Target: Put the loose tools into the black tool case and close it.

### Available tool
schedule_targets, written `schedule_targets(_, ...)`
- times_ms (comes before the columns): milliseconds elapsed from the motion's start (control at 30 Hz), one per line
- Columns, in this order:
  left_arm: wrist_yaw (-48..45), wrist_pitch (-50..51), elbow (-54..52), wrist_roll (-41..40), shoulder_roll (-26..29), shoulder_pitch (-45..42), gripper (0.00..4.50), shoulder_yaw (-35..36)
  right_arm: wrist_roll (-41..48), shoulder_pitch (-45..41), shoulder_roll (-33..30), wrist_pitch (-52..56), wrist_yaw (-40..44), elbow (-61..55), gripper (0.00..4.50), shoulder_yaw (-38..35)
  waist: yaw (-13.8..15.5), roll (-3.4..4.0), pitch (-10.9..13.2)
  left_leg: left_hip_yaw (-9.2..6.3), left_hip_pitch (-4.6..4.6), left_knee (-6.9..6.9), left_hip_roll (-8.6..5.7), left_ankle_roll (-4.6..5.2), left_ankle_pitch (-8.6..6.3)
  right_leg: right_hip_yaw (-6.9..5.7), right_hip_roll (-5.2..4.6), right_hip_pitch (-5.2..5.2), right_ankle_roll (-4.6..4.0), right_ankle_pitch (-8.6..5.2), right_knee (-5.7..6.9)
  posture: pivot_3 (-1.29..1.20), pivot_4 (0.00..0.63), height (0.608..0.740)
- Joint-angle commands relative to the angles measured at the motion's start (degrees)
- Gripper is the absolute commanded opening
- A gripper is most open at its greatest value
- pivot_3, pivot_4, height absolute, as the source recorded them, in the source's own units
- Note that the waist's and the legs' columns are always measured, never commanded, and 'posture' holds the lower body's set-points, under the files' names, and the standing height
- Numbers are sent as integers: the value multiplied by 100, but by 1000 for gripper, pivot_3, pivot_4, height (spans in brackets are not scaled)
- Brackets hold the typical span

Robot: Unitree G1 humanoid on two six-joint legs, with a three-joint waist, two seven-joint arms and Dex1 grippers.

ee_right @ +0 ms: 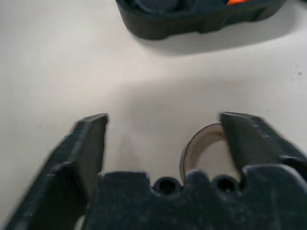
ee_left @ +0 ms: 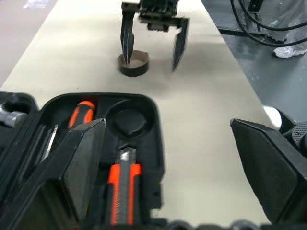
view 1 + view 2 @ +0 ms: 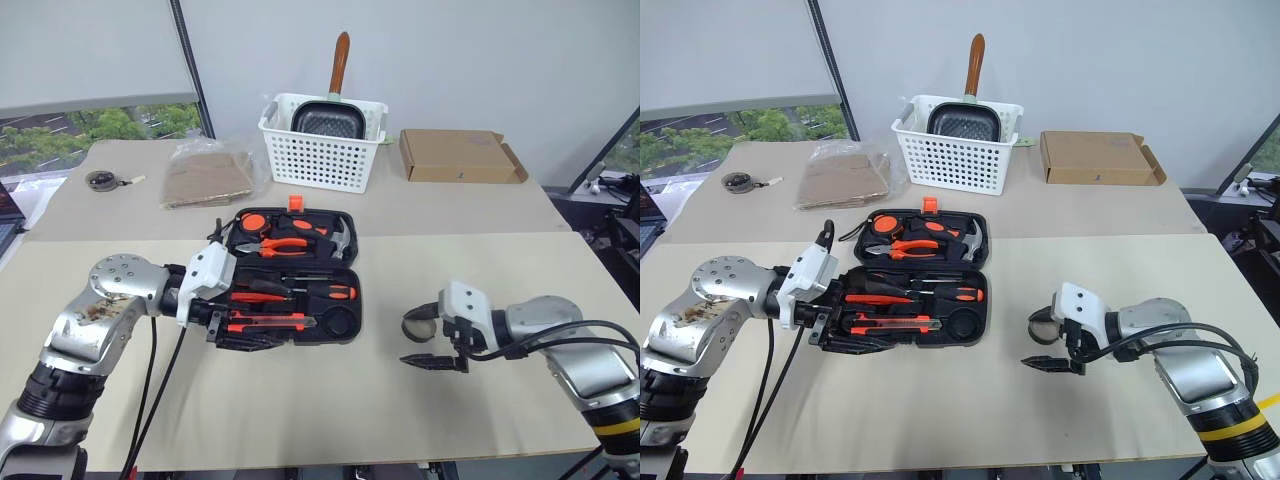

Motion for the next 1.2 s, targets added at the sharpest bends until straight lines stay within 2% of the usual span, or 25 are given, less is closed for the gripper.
schedule_targets(33,175,78,-282,-97,116,52,4500,230,-270,-61,-82,36,-149,18,2765,77,-5,0,0,0,2,0,0,-1,1,1,0,0,0,0,3,0,150,700)
schedule_targets(67,207,98,-308,-107,123,74,4500,248,-285,-75,-71,41,-152,37,2295,76,-6,0,0,-1,6,-1,1,-2,2,2,2,3,1,1,4,0,150,700)
schedule_targets(167,277,137,-379,-130,131,124,4500,279,-307,-98,-61,52,-143,57,1402,50,-6,0,0,-4,2,-2,3,-6,5,0,7,-1,-1,0,6,0,150,700)
schedule_targets(233,330,158,-426,-138,112,148,4500,287,-336,-105,-82,32,-138,87,543,50,-11,0,0,-3,-2,-4,2,-6,6,1,8,-5,-5,-2,7,0,150,700)
schedule_targets(300,384,164,-467,-141,96,183,4500,278,-378,-97,-113,-15,-133,120,81,60,-16,0,0,0,-1,-5,2,-23,15,1,9,-3,-7,-4,5,0,150,700)
schedule_targets(633,680,274,-605,-230,183,502,4500,563,-163,-763,256,-39,-179,-122,81,81,-49,-2,1,2,3,-4,6,-13,9,5,12,-4,-7,-3,7,0,150,700)
schedule_targets(867,1280,429,-957,-322,173,1306,4500,1275,-268,-1694,1009,-57,12,-116,81,779,-44,-2,1,-7,7,-13,12,-32,21,1,21,-11,-12,-6,21,0,150,700)
schedule_targets(1200,2108,663,-1646,-507,57,2345,4500,2061,-720,-2058,1434,-495,327,427,81,1592,-32,-4,1,5,2,-4,-1,-41,24,3,1,-3,-14,-5,8,0,150,700)
